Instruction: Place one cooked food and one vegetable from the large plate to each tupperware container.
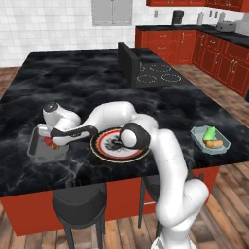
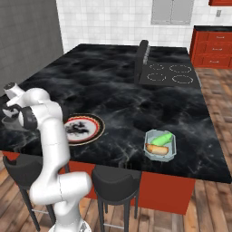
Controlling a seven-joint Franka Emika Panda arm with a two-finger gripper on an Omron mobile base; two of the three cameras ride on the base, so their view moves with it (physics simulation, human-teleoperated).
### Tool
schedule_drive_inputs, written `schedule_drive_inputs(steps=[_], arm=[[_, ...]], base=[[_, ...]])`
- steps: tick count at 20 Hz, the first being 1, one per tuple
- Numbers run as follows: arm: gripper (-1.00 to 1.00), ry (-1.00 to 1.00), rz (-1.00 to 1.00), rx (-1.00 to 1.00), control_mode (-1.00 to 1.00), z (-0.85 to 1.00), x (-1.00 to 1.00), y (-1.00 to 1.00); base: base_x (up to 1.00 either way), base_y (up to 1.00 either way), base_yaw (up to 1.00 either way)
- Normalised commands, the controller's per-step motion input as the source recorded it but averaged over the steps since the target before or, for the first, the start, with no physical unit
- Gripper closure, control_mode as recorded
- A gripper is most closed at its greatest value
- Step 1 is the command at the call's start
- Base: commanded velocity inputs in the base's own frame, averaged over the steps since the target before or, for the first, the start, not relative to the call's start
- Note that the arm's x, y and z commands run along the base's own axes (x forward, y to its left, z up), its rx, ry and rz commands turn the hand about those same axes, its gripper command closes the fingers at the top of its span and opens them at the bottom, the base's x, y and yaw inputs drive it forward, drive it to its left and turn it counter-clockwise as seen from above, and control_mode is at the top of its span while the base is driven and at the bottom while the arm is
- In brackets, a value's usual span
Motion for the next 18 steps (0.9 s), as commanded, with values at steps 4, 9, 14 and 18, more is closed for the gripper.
schedule_drive_inputs(steps=[4,9,14,18], arm=[[1.00,0.00,0.00,0.00,-1.00,-0.46,0.31,0.00],[1.00,0.00,0.00,0.00,-1.00,-0.19,0.51,0.00],[1.00,0.00,0.00,0.00,-1.00,-0.11,0.74,0.16],[-1.00,0.00,0.00,0.00,-1.00,-0.12,0.50,0.39]], base=[[0.00,0.00,0.00],[0.00,0.00,0.00],[0.00,0.00,0.00],[0.00,0.00,0.00]])
